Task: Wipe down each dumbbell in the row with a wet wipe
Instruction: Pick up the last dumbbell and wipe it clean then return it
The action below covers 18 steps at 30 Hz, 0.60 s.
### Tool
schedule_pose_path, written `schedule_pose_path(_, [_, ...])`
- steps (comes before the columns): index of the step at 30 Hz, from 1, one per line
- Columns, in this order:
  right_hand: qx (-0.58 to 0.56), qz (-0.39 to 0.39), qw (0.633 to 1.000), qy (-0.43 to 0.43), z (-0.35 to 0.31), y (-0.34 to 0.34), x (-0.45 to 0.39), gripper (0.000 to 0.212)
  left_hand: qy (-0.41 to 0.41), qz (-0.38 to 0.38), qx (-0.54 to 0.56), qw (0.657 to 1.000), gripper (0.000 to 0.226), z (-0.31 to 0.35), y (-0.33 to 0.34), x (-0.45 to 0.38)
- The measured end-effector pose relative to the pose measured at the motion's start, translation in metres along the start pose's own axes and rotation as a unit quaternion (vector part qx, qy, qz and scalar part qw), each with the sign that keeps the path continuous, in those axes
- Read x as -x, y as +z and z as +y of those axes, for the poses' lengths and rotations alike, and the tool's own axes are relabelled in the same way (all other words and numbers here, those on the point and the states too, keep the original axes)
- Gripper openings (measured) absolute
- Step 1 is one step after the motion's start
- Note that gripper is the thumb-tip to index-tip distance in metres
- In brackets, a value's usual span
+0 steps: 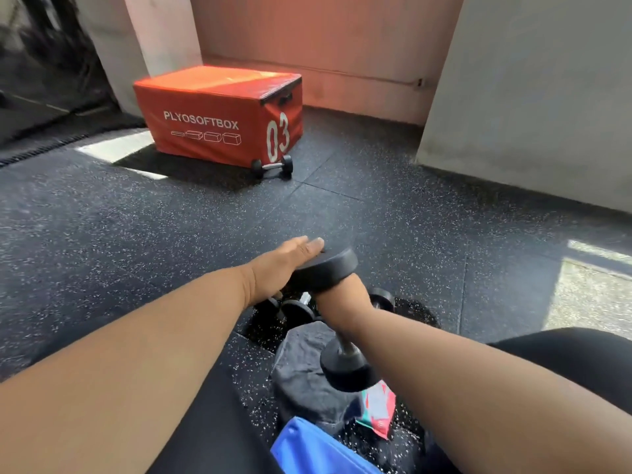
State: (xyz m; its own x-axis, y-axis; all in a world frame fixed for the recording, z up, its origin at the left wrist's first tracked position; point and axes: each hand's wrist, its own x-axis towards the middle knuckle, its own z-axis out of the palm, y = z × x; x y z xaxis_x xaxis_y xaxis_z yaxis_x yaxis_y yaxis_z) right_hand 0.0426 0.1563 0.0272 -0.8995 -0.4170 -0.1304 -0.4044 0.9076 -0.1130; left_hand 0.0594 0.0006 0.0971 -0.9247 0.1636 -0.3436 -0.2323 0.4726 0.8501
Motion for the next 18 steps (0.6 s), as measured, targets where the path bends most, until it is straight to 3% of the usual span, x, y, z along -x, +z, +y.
schedule_pose_path(2, [0.000, 0.012, 1.000, -0.015, -0.011, 0.011, 0.004, 0.045, -0.001, -0.005, -0.012, 1.000, 0.099, -0.003, 0.004, 0.008])
schedule_pose_path(5, [0.050, 0.164, 0.979, -0.111, -0.018, 0.024, 0.000, 0.066, 0.000, 0.000, -0.093, 0.996, 0.120, -0.017, 0.003, 0.006])
schedule_pose_path(8, [-0.037, 0.077, 0.993, -0.078, -0.023, 0.032, -0.001, 0.062, -0.018, -0.007, -0.141, 0.990, 0.137, -0.027, 0.000, 0.003])
schedule_pose_path(10, [-0.095, 0.078, 0.991, -0.056, -0.024, 0.042, -0.001, 0.063, -0.036, -0.015, -0.158, 0.987, 0.127, -0.030, 0.000, 0.001])
schedule_pose_path(13, [-0.087, 0.077, 0.990, -0.078, -0.022, 0.053, -0.006, 0.067, -0.057, -0.014, -0.165, 0.985, 0.112, -0.036, 0.002, -0.008])
schedule_pose_path(16, [-0.007, 0.056, 0.992, -0.111, -0.023, 0.059, -0.014, 0.075, -0.076, -0.024, -0.169, 0.982, 0.109, -0.036, 0.000, -0.019])
schedule_pose_path(18, [-0.072, 0.038, 0.994, -0.077, -0.018, 0.058, -0.019, 0.068, -0.082, -0.033, -0.168, 0.982, 0.116, -0.037, -0.002, -0.024])
